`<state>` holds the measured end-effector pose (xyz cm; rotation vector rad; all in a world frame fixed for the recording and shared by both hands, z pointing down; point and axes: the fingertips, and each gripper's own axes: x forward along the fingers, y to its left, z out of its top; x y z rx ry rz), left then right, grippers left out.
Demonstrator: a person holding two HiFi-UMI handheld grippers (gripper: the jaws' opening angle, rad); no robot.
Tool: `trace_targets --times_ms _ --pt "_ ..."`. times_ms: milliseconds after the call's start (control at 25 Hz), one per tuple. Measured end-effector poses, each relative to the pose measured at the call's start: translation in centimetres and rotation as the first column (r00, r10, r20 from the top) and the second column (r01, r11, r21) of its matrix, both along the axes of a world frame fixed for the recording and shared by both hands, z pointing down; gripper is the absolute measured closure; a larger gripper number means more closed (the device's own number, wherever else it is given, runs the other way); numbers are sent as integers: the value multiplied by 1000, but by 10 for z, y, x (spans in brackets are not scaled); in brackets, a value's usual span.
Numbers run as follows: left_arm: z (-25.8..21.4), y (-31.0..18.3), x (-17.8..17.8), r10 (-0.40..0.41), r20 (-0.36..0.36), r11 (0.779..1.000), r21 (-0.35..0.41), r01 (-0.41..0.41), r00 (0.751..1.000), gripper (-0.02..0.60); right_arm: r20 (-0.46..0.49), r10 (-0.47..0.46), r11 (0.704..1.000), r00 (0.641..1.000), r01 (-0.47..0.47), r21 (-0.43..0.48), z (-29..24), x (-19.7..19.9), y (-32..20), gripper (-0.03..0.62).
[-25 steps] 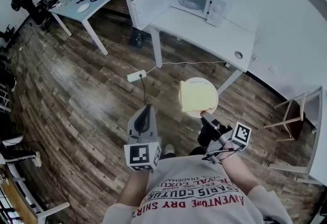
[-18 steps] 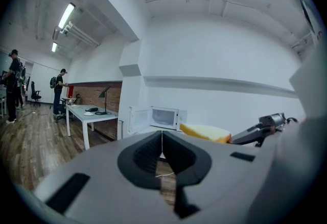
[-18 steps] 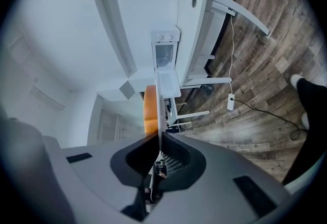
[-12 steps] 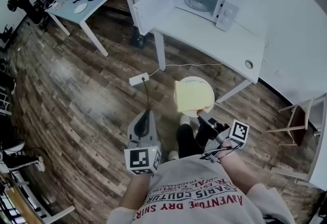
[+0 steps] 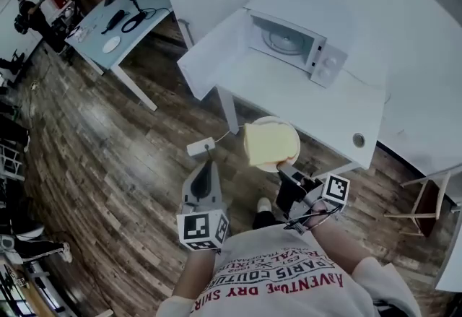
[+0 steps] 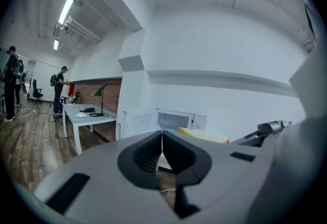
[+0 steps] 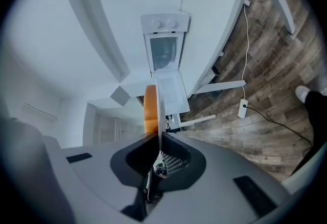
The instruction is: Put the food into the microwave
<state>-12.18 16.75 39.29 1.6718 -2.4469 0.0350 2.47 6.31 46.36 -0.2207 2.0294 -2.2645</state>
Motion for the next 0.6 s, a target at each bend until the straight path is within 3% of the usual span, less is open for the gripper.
trace_targets --times_ms 320,600 --pt "-12 -111 -25 32 -12 999 20 -32 999 574 -20 6 999 1000 -6 39 -13 -28 -102 572" --pt "-3 -189 -34 127 -21 992 9 -127 992 574 -30 99 995 995 -98 21 -4 -31 -162 572"
